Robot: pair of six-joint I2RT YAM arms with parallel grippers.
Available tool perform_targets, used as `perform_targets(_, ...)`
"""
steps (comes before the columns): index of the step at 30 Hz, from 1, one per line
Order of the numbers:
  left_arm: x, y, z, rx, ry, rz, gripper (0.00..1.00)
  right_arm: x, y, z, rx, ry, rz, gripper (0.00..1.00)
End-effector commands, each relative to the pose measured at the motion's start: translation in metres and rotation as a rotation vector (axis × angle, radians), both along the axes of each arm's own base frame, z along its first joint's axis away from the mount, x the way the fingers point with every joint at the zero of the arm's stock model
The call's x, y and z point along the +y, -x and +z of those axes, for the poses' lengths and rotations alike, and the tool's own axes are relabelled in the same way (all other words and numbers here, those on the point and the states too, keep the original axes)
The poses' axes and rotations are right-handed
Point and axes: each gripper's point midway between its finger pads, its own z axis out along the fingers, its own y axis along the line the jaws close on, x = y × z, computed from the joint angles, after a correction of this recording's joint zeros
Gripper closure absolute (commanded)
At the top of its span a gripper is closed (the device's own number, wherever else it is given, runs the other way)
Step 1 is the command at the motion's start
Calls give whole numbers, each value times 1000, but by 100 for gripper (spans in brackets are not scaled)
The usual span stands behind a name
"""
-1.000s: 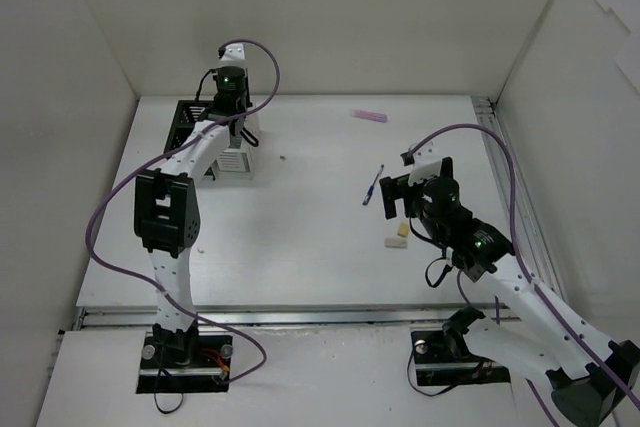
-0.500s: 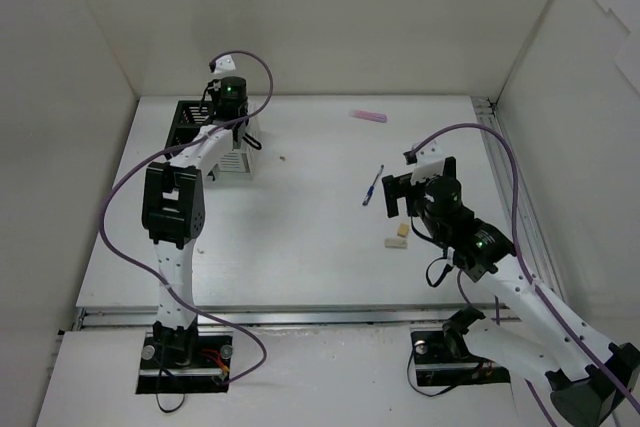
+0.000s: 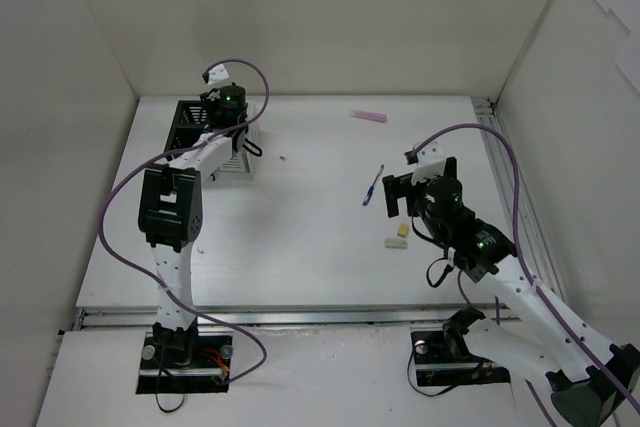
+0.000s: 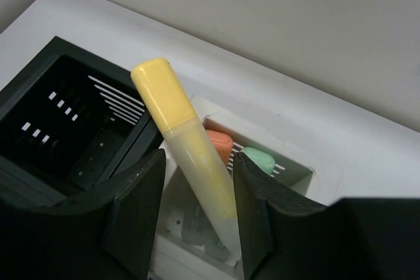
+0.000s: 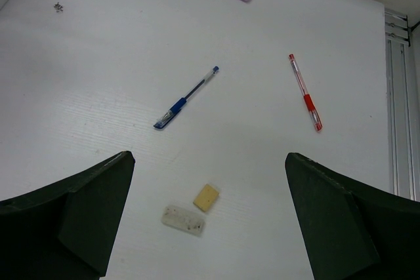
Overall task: Sort the stationery into containers
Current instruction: Place the stationery in the storage box.
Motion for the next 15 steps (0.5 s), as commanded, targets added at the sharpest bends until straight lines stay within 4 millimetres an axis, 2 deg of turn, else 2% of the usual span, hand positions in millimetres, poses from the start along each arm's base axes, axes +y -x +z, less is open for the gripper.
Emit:
perform_targets(1, 3, 8, 54, -133, 83, 20, 57, 1, -9, 30, -79, -56, -20, 2)
perform_targets(3, 0, 13, 66, -150, 96, -2, 54, 3, -11, 30, -74, -59, -21, 2)
perform_targets(5, -1, 18, 74, -147, 112, -11, 46, 5, -15, 30, -68, -62, -24, 2)
perform_targets(6, -4, 20, 80, -153, 118, -32, 39, 6, -16, 30, -65, -66, -23, 2)
perform_targets(8, -5, 26, 88, -160, 117, -46, 33, 8, -21, 31, -64, -65, -27, 2)
perform_targets(9, -6, 28, 92, -168, 117, -58, 27, 8, -23, 31, -63, -64, -32, 2)
perform_targets(15, -13, 39, 117, -184, 106, -126, 3, 9, -40, 31, -32, -106, -72, 2)
